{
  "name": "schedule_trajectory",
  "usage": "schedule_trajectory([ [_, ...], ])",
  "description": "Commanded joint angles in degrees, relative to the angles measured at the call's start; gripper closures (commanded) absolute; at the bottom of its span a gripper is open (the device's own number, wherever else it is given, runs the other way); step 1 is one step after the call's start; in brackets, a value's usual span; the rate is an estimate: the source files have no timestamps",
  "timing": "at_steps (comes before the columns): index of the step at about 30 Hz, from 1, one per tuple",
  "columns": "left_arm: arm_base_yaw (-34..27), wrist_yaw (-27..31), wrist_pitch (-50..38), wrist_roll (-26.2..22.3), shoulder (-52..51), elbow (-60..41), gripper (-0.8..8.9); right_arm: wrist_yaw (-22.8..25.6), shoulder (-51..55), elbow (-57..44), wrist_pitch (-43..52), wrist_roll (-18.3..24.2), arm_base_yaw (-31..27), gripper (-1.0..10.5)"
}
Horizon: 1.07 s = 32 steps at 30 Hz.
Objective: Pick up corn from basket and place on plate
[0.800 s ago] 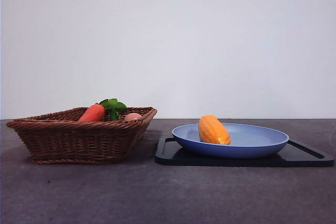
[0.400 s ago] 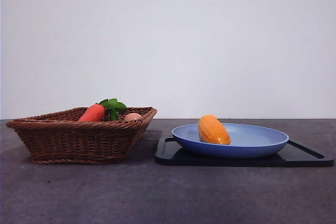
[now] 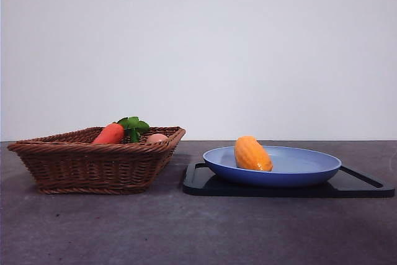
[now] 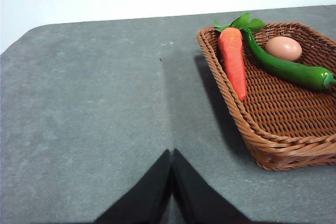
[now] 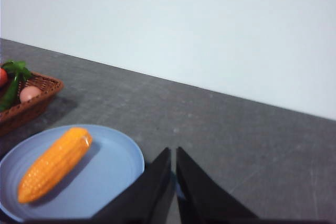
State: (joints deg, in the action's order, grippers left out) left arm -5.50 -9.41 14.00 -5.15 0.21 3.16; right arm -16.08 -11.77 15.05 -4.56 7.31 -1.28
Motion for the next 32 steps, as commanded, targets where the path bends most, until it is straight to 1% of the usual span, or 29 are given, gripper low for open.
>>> schedule_trajectory([
  [1,-0.2,-0.4,2.7,0.3,0.0,-0.8,8.1,1.4,3.2,-4.1,2.1,-3.0,0.0,9.4],
  [4,-0.2,-0.4,2.7,0.3,0.0,-0.8,8.1,1.6,5.8,-7.5,2.3,-4.2,0.0,9.4],
  [16,-0.2,-0.4,2.7,0.3,0.0,-0.8,8.1,2.6,10.9,-14.4,2.2,-5.5,0.0,9.4],
  [23,-0.2,-0.4,2.7,0.3,0.0,-0.8,8.09,2.7,11.6,-14.5,-3.7,-5.2,0.0,9.4],
  [32,-0.2,-0.4,2.7,0.3,0.0,-0.8,8.1,2.6,11.6,-14.5,-4.1,-5.2,0.0,9.4],
])
